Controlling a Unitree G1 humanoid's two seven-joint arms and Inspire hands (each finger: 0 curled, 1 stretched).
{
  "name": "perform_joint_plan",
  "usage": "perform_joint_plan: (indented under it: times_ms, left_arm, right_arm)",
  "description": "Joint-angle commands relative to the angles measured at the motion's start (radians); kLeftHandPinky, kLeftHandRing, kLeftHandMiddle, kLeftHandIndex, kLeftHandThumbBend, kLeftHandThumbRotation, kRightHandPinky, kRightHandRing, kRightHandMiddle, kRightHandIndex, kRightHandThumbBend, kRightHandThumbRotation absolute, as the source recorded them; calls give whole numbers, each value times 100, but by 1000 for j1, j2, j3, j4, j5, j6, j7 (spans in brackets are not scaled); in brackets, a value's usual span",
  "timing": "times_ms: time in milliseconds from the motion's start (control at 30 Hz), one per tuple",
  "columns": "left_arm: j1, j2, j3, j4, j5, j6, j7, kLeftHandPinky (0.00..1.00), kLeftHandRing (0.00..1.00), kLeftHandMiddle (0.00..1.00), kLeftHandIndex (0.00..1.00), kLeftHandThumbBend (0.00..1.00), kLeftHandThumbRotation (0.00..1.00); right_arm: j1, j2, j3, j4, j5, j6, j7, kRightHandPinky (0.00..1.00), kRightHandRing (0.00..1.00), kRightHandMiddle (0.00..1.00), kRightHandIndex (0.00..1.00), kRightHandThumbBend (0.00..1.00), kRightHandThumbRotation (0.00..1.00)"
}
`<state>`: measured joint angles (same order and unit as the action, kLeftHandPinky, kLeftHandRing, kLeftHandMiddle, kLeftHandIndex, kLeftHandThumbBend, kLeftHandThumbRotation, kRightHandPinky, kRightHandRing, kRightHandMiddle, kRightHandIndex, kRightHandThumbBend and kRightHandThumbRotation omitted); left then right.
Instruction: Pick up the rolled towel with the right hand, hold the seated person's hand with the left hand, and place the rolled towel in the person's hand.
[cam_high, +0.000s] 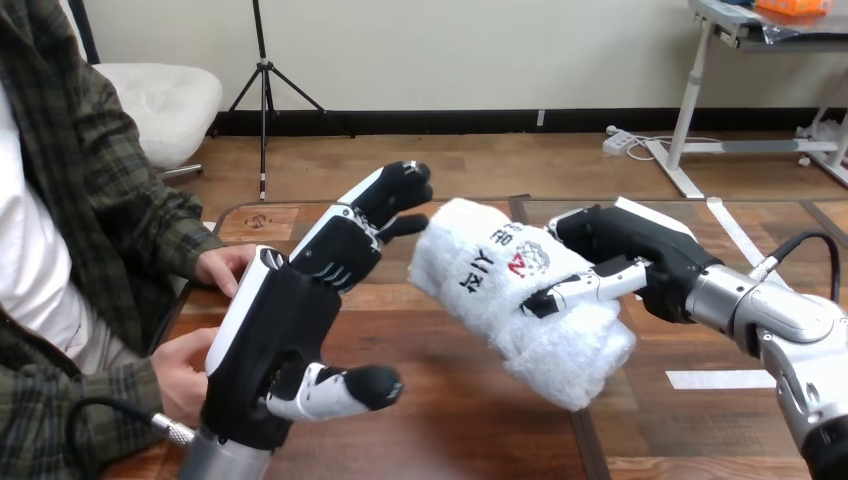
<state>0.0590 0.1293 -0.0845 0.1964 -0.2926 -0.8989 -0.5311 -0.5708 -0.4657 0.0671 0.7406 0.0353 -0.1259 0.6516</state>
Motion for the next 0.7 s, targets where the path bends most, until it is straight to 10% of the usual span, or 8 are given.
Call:
perform_joint_plan:
  times_ms: [0,667]
  left_arm:
    - [-44,8,38,-101,42,8,47,87,91,93,90,100,65]
    - [-28,108,148,-209,239,59,150,90,95,97,96,100,62]
  right_arm:
    - [-42,13,-60,-159,68,5,5,18,21,29,36,80,0]
    - [27,24,-60,-321,153,92,41,16,19,27,35,84,0]
